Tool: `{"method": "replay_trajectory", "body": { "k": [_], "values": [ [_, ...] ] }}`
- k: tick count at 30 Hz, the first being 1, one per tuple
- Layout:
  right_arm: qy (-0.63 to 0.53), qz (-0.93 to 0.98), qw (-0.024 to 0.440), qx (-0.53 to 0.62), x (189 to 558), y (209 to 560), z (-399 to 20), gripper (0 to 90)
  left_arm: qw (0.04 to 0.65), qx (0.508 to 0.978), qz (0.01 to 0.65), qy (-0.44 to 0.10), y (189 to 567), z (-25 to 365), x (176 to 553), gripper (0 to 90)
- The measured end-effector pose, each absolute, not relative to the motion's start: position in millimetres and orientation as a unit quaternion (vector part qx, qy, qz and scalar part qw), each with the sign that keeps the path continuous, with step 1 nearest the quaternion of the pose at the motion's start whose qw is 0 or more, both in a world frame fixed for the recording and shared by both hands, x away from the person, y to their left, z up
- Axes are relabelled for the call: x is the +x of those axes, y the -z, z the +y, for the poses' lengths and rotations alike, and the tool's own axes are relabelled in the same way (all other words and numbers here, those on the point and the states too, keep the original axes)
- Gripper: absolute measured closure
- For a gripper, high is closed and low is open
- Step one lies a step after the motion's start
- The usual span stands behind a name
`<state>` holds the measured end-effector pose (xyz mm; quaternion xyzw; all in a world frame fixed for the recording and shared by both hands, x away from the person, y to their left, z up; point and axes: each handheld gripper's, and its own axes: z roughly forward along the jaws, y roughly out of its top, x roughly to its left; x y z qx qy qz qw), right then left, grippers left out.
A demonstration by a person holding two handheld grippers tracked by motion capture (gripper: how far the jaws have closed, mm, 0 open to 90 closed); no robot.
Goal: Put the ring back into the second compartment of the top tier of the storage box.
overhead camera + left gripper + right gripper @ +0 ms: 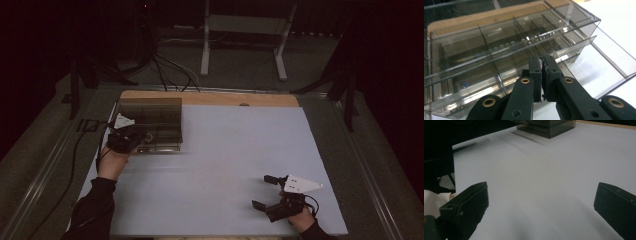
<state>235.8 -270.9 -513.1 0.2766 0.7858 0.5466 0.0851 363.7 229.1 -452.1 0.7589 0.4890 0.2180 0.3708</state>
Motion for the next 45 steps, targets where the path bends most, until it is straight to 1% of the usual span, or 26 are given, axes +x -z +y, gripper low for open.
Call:
{"method": "replay_trajectory", "body": {
  "k": [8,13,15,16,17,18,19,20,24,30,33,34,37,40,43,45],
  "values": [
    [-0.545,0.787,0.084,0.276,235.7,513.5,-270.6,0.0,0.366,0.761,0.488,-0.221,453.0,226.7,364.1,88.1],
    [-0.546,0.787,0.083,0.277,235.7,513.3,-270.6,0.0,0.370,0.756,0.491,-0.225,453.5,226.9,364.1,87.3],
    [-0.545,0.787,0.083,0.277,235.7,513.5,-270.5,0.0,0.375,0.747,0.498,-0.231,452.3,228.6,363.7,86.6],
    [-0.544,0.787,0.083,0.277,235.6,513.5,-270.4,0.0,0.374,0.743,0.502,-0.237,451.9,228.8,363.4,82.5],
    [-0.544,0.788,0.082,0.277,235.5,513.5,-270.4,0.0,0.372,0.741,0.506,-0.240,450.9,229.8,362.8,80.2],
    [-0.544,0.788,0.082,0.276,235.5,513.7,-270.3,0.0,0.372,0.740,0.506,-0.240,450.1,230.5,362.3,80.0],
    [-0.544,0.788,0.082,0.276,235.5,513.7,-270.3,0.0,0.371,0.738,0.508,-0.245,448.9,230.3,361.6,76.5],
    [-0.544,0.788,0.082,0.277,235.5,513.6,-270.4,0.0,0.370,0.737,0.509,-0.248,448.1,230.0,360.8,70.8],
    [-0.544,0.788,0.082,0.277,235.5,513.7,-270.5,0.0,0.373,0.733,0.508,-0.256,444.2,228.7,358.1,61.1],
    [-0.543,0.788,0.083,0.277,235.4,513.6,-270.9,0.0,0.375,0.736,0.501,-0.259,441.2,227.1,354.5,55.1],
    [-0.545,0.787,0.084,0.277,235.4,513.3,-271.2,0.0,0.373,0.738,0.498,-0.262,440.3,226.2,352.9,53.4],
    [-0.545,0.787,0.084,0.277,235.4,513.4,-271.2,0.0,0.374,0.738,0.498,-0.261,440.0,225.8,352.5,50.5],
    [-0.545,0.787,0.084,0.278,235.7,513.5,-271.4,0.0,0.381,0.739,0.492,-0.260,437.3,225.1,350.8,46.4],
    [-0.545,0.787,0.083,0.278,235.4,513.6,-271.0,0.0,0.379,0.746,0.482,-0.258,434.7,222.1,348.7,38.3],
    [-0.545,0.787,0.082,0.278,235.6,513.7,-270.9,0.0,0.384,0.745,0.483,-0.253,432.0,220.2,347.5,34.0],
    [-0.545,0.787,0.083,0.278,235.6,513.6,-271.0,0.0,0.386,0.742,0.487,-0.252,430.8,220.6,347.4,29.0]
  ]
}}
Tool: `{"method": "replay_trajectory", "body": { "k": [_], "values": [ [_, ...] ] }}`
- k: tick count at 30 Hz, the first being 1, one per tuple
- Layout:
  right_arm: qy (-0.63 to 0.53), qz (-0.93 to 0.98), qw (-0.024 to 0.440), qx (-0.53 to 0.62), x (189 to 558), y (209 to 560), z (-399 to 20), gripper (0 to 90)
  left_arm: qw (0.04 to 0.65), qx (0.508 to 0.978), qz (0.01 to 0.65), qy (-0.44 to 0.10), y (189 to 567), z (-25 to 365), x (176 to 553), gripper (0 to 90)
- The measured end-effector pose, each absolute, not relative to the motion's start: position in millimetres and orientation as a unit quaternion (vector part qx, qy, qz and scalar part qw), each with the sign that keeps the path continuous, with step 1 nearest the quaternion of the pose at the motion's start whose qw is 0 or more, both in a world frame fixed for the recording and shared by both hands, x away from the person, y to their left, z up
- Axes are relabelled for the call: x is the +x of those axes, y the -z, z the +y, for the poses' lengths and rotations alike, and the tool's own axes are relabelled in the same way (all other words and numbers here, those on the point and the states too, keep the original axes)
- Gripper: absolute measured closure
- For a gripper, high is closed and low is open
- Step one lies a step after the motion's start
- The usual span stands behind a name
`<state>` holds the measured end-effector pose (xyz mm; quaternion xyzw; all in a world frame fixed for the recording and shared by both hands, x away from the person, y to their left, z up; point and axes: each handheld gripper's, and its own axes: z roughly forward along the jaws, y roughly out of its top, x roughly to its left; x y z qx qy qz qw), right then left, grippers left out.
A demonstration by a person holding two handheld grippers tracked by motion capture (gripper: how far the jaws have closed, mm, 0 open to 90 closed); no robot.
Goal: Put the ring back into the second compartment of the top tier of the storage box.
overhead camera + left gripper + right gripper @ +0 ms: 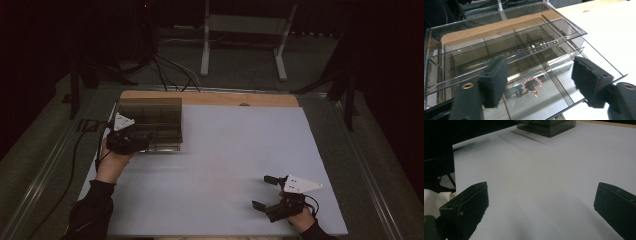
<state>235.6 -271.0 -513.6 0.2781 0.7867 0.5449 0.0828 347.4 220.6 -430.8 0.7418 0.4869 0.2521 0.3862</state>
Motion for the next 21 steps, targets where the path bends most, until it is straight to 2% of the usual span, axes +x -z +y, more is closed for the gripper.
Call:
{"method": "replay_trajectory", "body": {
  "k": [8,11,21],
  "values": [
    [-0.545,0.786,0.082,0.278,235.6,513.7,-271.0,0.0,0.401,0.738,0.485,-0.244,428.0,223.1,347.0,16.9],
    [-0.546,0.786,0.082,0.278,235.5,513.6,-271.6,0.0,0.420,0.747,0.464,-0.224,425.7,224.2,345.2,5.8],
    [-0.551,0.782,0.080,0.281,235.7,514.2,-274.8,0.0,0.413,0.759,0.445,-0.235,428.5,222.9,346.3,0.7]
  ]
}}
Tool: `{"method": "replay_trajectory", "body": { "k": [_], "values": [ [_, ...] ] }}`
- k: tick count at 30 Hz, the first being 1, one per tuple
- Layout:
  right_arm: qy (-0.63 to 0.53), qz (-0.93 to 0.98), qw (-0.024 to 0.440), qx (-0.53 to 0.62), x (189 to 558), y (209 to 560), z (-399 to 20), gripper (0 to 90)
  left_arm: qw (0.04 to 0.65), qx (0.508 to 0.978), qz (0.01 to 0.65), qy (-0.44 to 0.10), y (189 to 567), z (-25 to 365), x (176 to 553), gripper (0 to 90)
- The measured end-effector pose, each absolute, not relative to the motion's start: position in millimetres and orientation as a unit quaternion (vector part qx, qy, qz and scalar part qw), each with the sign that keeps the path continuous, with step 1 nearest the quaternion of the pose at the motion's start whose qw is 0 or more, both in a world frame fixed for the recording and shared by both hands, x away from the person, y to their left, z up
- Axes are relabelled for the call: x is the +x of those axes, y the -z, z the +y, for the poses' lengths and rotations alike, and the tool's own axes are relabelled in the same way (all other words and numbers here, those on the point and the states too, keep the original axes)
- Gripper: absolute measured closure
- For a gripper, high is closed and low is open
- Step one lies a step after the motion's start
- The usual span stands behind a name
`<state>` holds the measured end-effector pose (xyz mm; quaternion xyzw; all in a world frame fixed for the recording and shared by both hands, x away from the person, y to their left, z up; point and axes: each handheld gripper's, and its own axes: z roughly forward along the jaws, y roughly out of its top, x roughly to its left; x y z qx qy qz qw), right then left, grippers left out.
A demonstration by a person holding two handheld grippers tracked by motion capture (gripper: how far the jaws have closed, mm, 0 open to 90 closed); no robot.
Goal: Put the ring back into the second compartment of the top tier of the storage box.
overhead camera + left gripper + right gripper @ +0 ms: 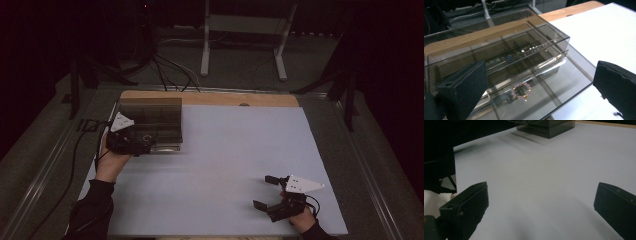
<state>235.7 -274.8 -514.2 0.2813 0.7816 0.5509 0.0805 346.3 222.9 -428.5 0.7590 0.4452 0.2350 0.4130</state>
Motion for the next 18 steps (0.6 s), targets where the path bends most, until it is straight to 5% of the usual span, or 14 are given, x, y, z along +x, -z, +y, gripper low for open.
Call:
{"method": "replay_trajectory", "body": {
  "k": [18],
  "values": [
    [-0.546,0.785,0.081,0.280,235.1,513.7,-272.6,0.0,0.460,0.772,0.389,-0.203,413.1,214.9,332.4,0.6]
  ]
}}
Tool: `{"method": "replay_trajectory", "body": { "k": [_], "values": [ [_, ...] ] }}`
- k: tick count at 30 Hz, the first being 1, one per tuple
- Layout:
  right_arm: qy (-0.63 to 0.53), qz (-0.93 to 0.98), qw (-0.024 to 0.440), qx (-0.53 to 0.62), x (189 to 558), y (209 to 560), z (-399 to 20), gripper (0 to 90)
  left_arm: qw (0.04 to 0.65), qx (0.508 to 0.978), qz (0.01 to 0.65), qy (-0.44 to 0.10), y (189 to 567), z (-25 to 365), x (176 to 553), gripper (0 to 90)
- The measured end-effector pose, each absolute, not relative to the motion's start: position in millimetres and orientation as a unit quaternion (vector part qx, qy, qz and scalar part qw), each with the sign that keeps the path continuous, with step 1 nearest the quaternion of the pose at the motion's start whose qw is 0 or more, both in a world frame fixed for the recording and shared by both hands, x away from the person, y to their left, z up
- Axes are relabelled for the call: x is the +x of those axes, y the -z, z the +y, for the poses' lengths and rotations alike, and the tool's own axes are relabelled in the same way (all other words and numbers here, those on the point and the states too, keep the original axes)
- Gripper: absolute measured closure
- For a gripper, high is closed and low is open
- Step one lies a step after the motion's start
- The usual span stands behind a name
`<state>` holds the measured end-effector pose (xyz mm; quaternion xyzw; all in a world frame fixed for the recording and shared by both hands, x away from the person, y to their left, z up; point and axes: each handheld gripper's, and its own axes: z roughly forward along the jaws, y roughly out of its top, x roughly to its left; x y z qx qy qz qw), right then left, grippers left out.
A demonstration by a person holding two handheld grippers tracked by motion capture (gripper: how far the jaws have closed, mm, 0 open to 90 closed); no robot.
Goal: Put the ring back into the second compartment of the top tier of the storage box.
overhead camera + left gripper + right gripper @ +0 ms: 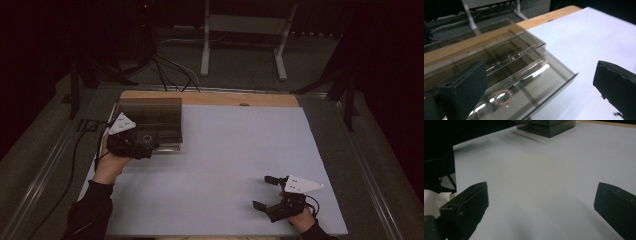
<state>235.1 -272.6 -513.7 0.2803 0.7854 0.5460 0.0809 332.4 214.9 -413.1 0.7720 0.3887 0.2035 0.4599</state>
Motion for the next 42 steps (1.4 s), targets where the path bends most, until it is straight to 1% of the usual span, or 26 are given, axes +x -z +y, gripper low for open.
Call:
{"method": "replay_trajectory", "body": {
  "k": [7,13,16,21,24,28,33,39,42],
  "values": [
    [-0.545,0.787,0.082,0.278,235.2,513.6,-270.8,0.0,0.474,0.773,0.363,-0.213,400.4,208.9,322.1,0.7],
    [-0.546,0.785,0.082,0.281,235.1,513.4,-272.2,0.0,0.491,0.775,0.344,-0.200,397.5,202.8,317.4,0.7],
    [-0.547,0.785,0.082,0.280,235.1,513.2,-272.0,0.0,0.492,0.777,0.333,-0.209,399.3,196.5,315.0,0.7],
    [-0.547,0.785,0.082,0.280,235.2,513.2,-272.1,0.0,0.497,0.782,0.321,-0.196,403.0,187.9,313.7,0.7],
    [-0.547,0.785,0.082,0.280,235.0,513.0,-272.1,0.0,0.499,0.785,0.310,-0.198,405.2,184.5,312.8,0.7],
    [-0.547,0.784,0.083,0.281,234.8,512.7,-273.3,0.0,0.509,0.791,0.287,-0.183,409.4,177.1,309.9,0.7],
    [-0.547,0.784,0.083,0.280,234.6,512.6,-272.8,0.0,0.507,0.800,0.279,-0.161,413.6,168.2,307.3,0.7],
    [-0.548,0.784,0.082,0.281,234.4,512.4,-273.2,0.0,0.506,0.804,0.271,-0.155,421.3,158.1,304.9,0.7],
    [-0.548,0.784,0.083,0.281,234.2,512.2,-273.4,0.0,0.503,0.811,0.256,-0.154,427.3,154.8,301.1,0.7]
  ]
}}
